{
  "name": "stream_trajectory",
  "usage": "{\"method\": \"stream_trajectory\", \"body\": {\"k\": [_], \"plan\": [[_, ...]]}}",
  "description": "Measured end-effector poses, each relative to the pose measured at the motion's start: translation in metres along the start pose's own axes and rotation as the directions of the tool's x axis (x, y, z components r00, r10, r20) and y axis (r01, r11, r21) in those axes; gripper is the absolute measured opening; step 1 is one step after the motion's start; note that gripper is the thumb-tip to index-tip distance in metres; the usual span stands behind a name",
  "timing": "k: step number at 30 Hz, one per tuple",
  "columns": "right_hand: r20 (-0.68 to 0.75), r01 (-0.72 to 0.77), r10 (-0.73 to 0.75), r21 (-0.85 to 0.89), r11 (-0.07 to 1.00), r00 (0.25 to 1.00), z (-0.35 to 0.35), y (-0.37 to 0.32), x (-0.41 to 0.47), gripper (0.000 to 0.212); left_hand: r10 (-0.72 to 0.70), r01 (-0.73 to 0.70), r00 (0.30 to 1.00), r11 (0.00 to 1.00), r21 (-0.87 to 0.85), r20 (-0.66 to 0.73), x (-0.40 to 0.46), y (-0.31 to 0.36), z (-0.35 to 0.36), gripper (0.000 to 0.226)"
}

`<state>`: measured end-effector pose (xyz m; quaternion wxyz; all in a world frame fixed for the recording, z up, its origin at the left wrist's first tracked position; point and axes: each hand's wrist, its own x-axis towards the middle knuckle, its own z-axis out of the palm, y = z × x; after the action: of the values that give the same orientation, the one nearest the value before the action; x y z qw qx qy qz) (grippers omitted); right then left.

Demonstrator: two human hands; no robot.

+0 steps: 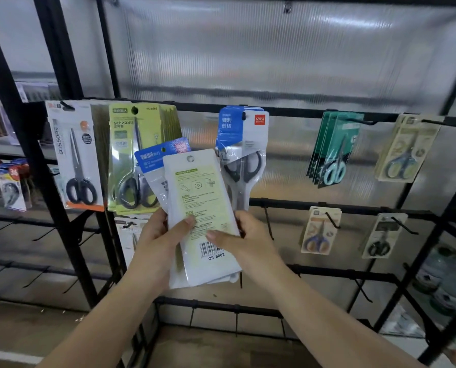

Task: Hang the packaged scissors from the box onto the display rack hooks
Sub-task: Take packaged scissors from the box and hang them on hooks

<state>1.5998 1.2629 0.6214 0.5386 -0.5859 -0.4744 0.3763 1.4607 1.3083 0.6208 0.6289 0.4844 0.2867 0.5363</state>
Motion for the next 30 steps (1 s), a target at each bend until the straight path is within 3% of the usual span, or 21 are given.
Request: {"method": "stream_trajectory", "body": {"k": [5, 11, 14, 16, 20, 22, 27, 30], "plan": [[-0.08, 0.048, -0.038, 0.119, 0.992, 0.996, 0.0, 0.0, -0.001, 0.018, -0.009, 0.009, 1.0, 0.999, -0.034, 0.007, -0.001, 0.0, -0.005, 0.04], [-0.198, 0.167, -0.124, 0.216, 0.962, 0.972, -0.005, -0.002, -0.01, 0.022, 0.065, -0.063, 0.994, 0.998, 0.018, -0.09, -0.001, 0.009, -0.02, 0.027], [-0.208, 0.321, -0.306, 0.043, 0.946, 0.929, -0.003, -0.007, -0.016, 0.034, 0.156, -0.137, 0.979, 0.981, 0.141, -0.133, 0.0, 0.014, -0.027, 0.021], [-0.124, 0.407, -0.425, -0.149, 0.901, 0.896, 0.003, -0.011, -0.018, 0.046, 0.212, -0.183, 0.97, 0.96, 0.211, -0.121, 0.0, 0.016, -0.029, 0.019], [0.143, 0.492, -0.513, -0.576, 0.652, 0.847, 0.029, -0.01, -0.014, 0.059, 0.211, -0.192, 0.971, 0.968, 0.163, -0.114, 0.0, 0.018, -0.03, 0.021], [0.171, 0.489, -0.513, -0.646, 0.586, 0.841, 0.039, -0.004, -0.011, 0.066, 0.18, -0.167, 0.977, 0.979, 0.113, -0.115, -0.001, 0.019, -0.034, 0.019], [0.177, 0.46, -0.449, -0.586, 0.667, 0.876, 0.05, -0.007, -0.006, 0.067, 0.14, -0.135, 0.984, 0.989, 0.059, -0.109, -0.002, 0.024, -0.05, 0.021], [0.236, 0.402, -0.33, -0.419, 0.814, 0.914, 0.051, -0.014, -0.003, 0.07, 0.116, -0.115, 0.986, 0.993, 0.01, -0.119, 0.0, 0.027, -0.057, 0.023]]}}
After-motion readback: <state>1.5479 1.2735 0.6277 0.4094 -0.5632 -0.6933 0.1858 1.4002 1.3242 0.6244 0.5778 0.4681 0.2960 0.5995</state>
